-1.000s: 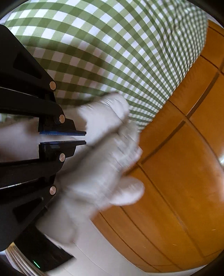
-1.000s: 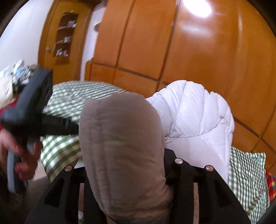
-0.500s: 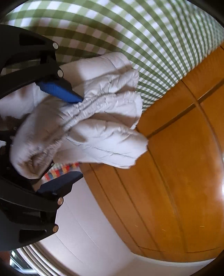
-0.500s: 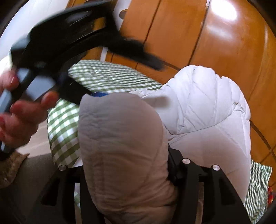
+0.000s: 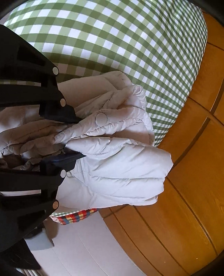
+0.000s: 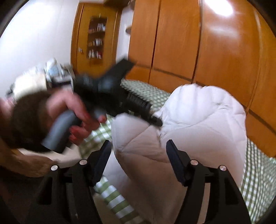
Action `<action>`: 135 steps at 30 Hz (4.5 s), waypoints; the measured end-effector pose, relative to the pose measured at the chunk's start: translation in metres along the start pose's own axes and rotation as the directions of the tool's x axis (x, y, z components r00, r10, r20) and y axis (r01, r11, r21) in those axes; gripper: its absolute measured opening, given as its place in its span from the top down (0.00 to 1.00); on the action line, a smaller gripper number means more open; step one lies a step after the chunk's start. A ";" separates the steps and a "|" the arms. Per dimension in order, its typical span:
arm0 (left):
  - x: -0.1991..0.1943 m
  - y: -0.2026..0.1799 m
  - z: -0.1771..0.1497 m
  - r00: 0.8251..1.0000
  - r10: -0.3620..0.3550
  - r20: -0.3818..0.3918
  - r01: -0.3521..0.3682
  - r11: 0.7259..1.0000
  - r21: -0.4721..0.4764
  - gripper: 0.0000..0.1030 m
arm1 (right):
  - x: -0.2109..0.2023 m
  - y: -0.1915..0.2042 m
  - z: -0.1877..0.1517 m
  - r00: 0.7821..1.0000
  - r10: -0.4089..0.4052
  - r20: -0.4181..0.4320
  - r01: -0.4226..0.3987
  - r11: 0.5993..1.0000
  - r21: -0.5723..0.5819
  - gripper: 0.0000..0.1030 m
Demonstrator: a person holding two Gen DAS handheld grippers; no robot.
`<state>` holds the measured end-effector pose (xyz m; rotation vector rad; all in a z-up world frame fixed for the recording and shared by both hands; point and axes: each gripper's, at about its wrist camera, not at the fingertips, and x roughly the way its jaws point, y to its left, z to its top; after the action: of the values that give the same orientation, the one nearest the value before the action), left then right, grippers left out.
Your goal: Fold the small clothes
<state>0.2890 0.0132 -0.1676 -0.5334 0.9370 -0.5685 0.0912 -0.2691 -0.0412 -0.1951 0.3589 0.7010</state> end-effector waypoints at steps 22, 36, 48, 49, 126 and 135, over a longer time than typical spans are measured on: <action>-0.001 -0.005 -0.024 0.991 0.059 0.119 -0.066 0.996 0.053 0.69 | 0.063 -0.213 0.067 0.925 -0.344 -0.162 0.372 0.733 0.569 0.46; -0.005 -0.008 -0.023 0.988 0.093 0.121 -0.099 0.994 0.039 0.47 | 0.078 -0.204 0.037 0.930 -0.318 -0.184 0.365 0.748 0.554 0.45; -0.010 -0.041 -0.011 0.973 0.168 0.157 -0.184 0.978 0.099 0.44 | 0.101 -0.165 0.042 0.924 -0.327 -0.200 0.381 0.844 0.377 0.45; -0.009 -0.040 -0.013 0.973 0.168 0.158 -0.186 0.977 0.107 0.48 | 0.100 -0.164 0.042 0.927 -0.320 -0.197 0.373 0.847 0.379 0.45; -0.022 -0.027 -0.014 0.887 0.326 0.327 -0.372 0.924 0.091 0.58 | 0.168 -0.104 0.026 0.941 -0.234 -0.244 0.299 0.913 0.276 0.58; -0.009 -0.018 -0.027 0.885 0.357 0.297 -0.418 0.892 0.173 0.56 | 0.123 -0.074 0.037 0.952 -0.229 -0.202 0.283 0.910 0.304 0.33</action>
<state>0.2579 0.0009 -0.1640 -0.1881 0.6896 -0.2282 0.2367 -0.2406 -0.0502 0.0213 0.5892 0.3557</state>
